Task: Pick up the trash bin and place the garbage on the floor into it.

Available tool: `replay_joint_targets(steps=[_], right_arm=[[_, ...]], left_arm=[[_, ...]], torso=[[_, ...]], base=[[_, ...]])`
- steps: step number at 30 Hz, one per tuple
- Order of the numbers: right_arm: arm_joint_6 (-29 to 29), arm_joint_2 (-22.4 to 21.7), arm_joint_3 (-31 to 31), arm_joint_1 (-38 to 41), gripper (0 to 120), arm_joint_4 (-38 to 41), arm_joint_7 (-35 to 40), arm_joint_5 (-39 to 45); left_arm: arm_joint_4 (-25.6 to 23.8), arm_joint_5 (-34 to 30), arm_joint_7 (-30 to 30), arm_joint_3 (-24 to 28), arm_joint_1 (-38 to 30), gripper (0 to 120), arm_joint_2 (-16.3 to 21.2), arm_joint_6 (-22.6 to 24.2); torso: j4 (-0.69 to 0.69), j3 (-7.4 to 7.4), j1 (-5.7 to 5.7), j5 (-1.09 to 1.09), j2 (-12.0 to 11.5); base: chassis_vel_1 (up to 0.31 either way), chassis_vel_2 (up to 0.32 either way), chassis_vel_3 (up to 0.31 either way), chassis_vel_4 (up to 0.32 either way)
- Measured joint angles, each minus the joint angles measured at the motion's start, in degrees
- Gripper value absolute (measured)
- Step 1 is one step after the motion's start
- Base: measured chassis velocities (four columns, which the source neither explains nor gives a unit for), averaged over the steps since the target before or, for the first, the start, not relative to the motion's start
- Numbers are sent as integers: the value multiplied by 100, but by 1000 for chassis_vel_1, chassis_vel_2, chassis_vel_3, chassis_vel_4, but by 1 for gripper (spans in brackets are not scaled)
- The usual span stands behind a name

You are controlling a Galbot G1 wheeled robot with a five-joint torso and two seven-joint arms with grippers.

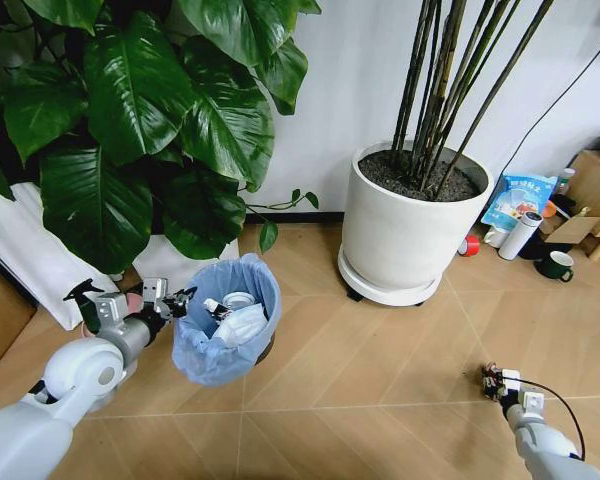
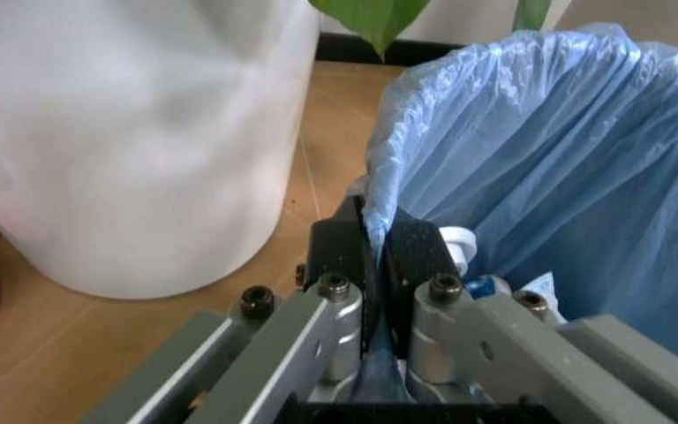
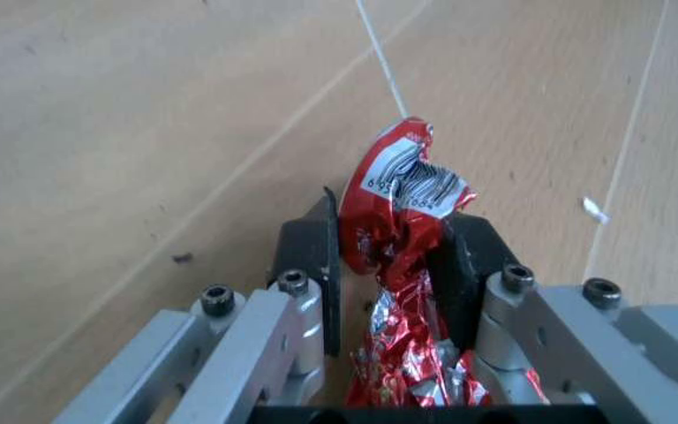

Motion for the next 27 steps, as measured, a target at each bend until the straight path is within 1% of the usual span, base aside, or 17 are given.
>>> replay_joint_targets(steps=[1, 3, 5, 6, 9, 10, 13, 16, 17, 19, 20, 21, 22, 23, 24, 25, 27], right_arm=[[0, 0, 0, 0, 20, 0, 0, 0], [12, -106, 38, -234, 20, 455, -46, 80], [124, -215, 52, -476, 20, 998, -174, 141], [124, -215, 52, -476, 20, 998, -174, 141], [407, -421, -26, -818, 20, 2006, -546, 274], [407, -421, -26, -818, 20, 2006, -546, 274], [559, -610, -294, -974, 20, 2915, -900, 578], [633, -687, -503, -958, 20, 3311, -1032, 761], [702, -764, -820, -828, 20, 3674, -1145, 1010], [792, -829, -1310, -514, 20, 4041, -1238, 1320], [792, -829, -1310, -514, 20, 4041, -1238, 1320], [861, -873, -1741, -237, 20, 4271, -1289, 1609], [902, -891, -1944, -106, 20, 4353, -1309, 1747], [990, -914, -2339, 171, 20, 4482, -1340, 1973], [990, -914, -2339, 171, 20, 4482, -1340, 1973], [1046, -918, -2605, 376, 20, 4541, -1376, 2077], [1292, -847, -3520, 1127, 20, 4597, -1525, 2393]], left_arm=[[0, 0, 0, 0, 0, 0, 0, 0], [-11, 18, 5, 7, 44, 0, -21, -5], [-26, 32, 5, 19, 75, 0, -36, -7], [-26, 32, 5, 19, 75, 0, -36, -7], [-68, 45, -1, 67, 95, 0, -40, -12], [-68, 45, -1, 67, 95, 0, -40, -12], [-99, 49, -24, 155, 90, 0, -2, -32], [-104, 49, -33, 205, 74, 0, 17, -44], [-105, 49, -44, 271, 41, 0, 44, -57], [-105, 49, -60, 352, 1, 0, 67, -61], [-105, 49, -60, 352, 1, 0, 67, -61], [-105, 49, -72, 424, -35, 0, 81, -64], [-105, 49, -74, 452, -48, 0, 85, -64], [-96, 49, -80, 532, -78, 0, 99, -64], [-96, 49, -80, 532, -78, 0, 99, -64], [-88, 49, -83, 584, -98, 0, 110, -64], [-63, 63, -91, 764, -154, 0, 124, -65]], torso=[[0, 0, 0, 0, 0], [0, 0, 0, -9, 0], [-1, 0, 0, -7, 0], [-1, 0, 0, -7, 0], [-2, 0, 0, -6, 0], [-2, 0, 0, -6, 0], [0, 0, 0, -7, 0], [0, 0, 0, -6, 0], [-1, 0, 0, -7, 0], [0, 0, 0, -5, 0], [0, 0, 0, -5, 0], [1, 0, 0, -7, 0], [2, 0, 0, -7, 0], [2, 0, 0, -5, 0], [2, 0, 0, -5, 0], [1, 0, 0, -6, 0], [0, 1, 0, -6, 0]], base=[[0, 0, 0, 0], [0, 0, 0, 0], [0, 0, 0, 0], [0, 0, 0, 0], [0, 0, 0, 0], [0, 0, 0, 0], [0, 0, 0, 0], [0, 0, 0, 0], [0, 0, 0, 0], [0, 0, 0, 0], [0, 0, 0, 0], [0, 0, 0, 0], [0, 0, 0, 0], [0, 0, 0, 0], [0, 0, 0, 0], [0, 0, 0, 0], [0, 0, 0, 0]])
